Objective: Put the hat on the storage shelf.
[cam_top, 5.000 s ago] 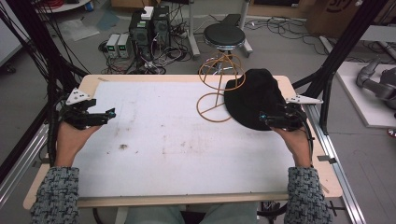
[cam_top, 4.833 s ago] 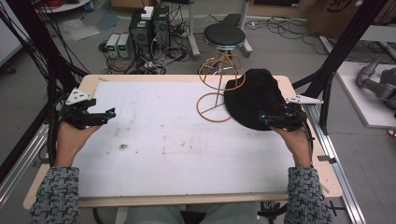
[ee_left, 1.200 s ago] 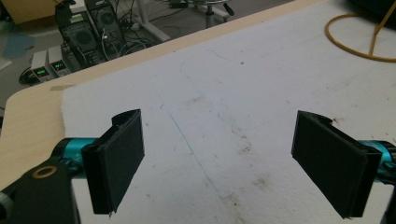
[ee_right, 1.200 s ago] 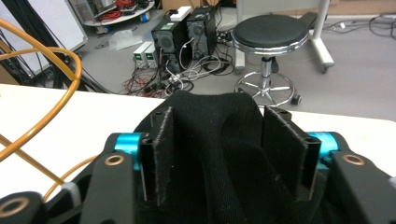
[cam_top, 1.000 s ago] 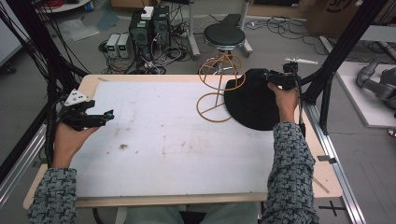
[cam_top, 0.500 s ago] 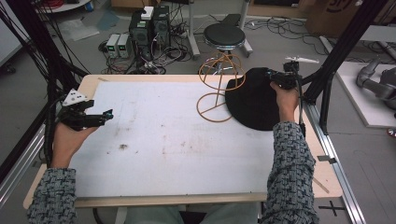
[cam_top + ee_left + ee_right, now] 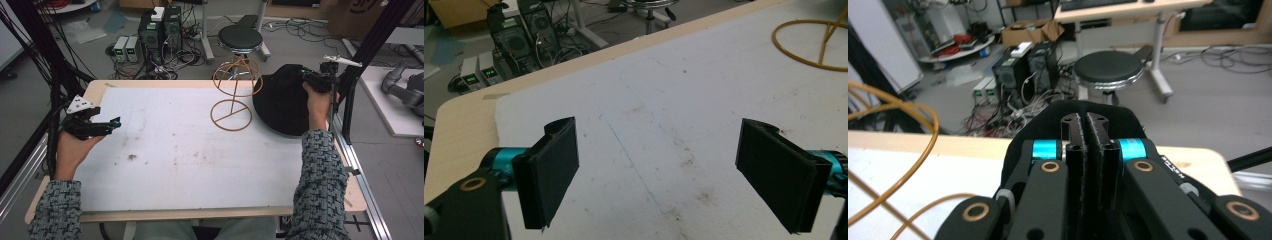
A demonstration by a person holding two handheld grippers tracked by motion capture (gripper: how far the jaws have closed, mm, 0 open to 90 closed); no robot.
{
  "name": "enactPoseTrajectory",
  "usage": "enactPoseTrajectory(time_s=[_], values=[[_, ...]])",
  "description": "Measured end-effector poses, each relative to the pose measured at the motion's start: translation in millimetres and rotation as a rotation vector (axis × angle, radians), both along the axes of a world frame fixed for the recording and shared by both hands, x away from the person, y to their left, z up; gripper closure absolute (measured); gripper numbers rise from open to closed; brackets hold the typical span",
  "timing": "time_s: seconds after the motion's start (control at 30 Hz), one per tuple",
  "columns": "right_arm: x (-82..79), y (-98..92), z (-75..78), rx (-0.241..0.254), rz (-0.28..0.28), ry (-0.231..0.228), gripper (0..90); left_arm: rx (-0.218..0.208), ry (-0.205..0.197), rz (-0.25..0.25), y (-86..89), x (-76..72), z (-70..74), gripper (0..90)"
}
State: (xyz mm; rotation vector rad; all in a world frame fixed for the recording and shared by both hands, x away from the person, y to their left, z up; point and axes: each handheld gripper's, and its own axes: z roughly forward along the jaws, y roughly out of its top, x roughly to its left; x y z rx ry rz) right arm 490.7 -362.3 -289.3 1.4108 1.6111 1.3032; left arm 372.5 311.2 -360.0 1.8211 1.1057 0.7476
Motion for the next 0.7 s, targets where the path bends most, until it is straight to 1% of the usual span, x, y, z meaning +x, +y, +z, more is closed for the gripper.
enactPoseTrajectory(time_s=[0.03, 0.07, 0.13, 0.17, 0.23, 0.27, 0.3, 0.37, 0.4, 0.43, 0.5, 0.57, 0.6, 0.63, 0.67, 0.7], values=[[-1.3, -1.7, 4.3, 0.006, -0.010, -0.012, 87.6, 0.000, 0.000, 0.000, 0.0, 0.0, 0.0, 17.8], [-1.3, -1.7, 4.3, 0.006, -0.010, -0.012, 87.6, 0.002, 0.001, 0.001, 0.0, 0.0, 0.0, 17.8], [-2.6, -3.4, 10.0, 0.009, -0.017, -0.027, 87.5, 0.003, 0.003, 0.001, 0.3, 0.0, -0.1, 17.8], [-3.7, -5.4, 17.0, 0.013, -0.027, -0.047, 87.6, -0.001, 0.001, 0.003, 0.2, 0.1, -0.2, 17.8], [-4.1, -6.2, 19.5, 0.011, -0.031, -0.055, 87.6, -0.002, 0.000, 0.003, 0.4, 0.1, -0.2, 17.8], [-5.1, -7.5, 23.7, 0.015, -0.033, -0.064, 87.6, -0.004, 0.000, 0.003, 0.4, 0.1, -0.1, 17.8], [-6.0, -7.5, 26.6, 0.029, -0.036, -0.064, 87.6, -0.002, 0.000, 0.003, 0.7, -0.1, 0.0, 17.8], [-7.7, -9.8, 34.6, 0.022, -0.041, -0.086, 87.6, -0.004, 0.000, 0.003, 0.7, -0.2, 0.2, 17.8], [-9.5, -11.3, 41.6, 0.032, -0.042, -0.101, 87.6, -0.004, 0.000, 0.002, 0.8, -0.2, 0.3, 17.8], [-9.5, -11.3, 41.6, 0.032, -0.042, -0.101, 87.7, -0.002, -0.001, 0.000, 0.9, -0.2, 0.5, 17.8], [-12.4, -13.5, 49.1, 0.044, -0.051, -0.124, 87.7, -0.002, -0.001, 0.000, 1.0, -0.6, 0.9, 17.8], [-13.9, -16.1, 55.4, 0.053, -0.054, -0.136, 87.7, -0.003, -0.001, 0.000, 1.0, -0.7, 1.2, 17.8], [-15.9, -18.0, 61.2, 0.056, -0.063, -0.147, 87.7, -0.004, -0.002, -0.002, 1.0, -0.7, 1.2, 17.8], [-15.9, -18.0, 61.2, 0.056, -0.063, -0.147, 87.7, -0.003, -0.001, -0.001, 1.0, -0.8, 1.3, 17.8], [-16.7, -18.5, 63.8, 0.068, -0.060, -0.150, 87.8, -0.003, -0.002, -0.001, 1.0, -0.9, 1.4, 17.8], [-17.3, -19.6, 65.9, 0.070, -0.061, -0.159, 87.8, -0.003, -0.002, 0.000, 1.1, -1.0, 1.5, 17.8]])
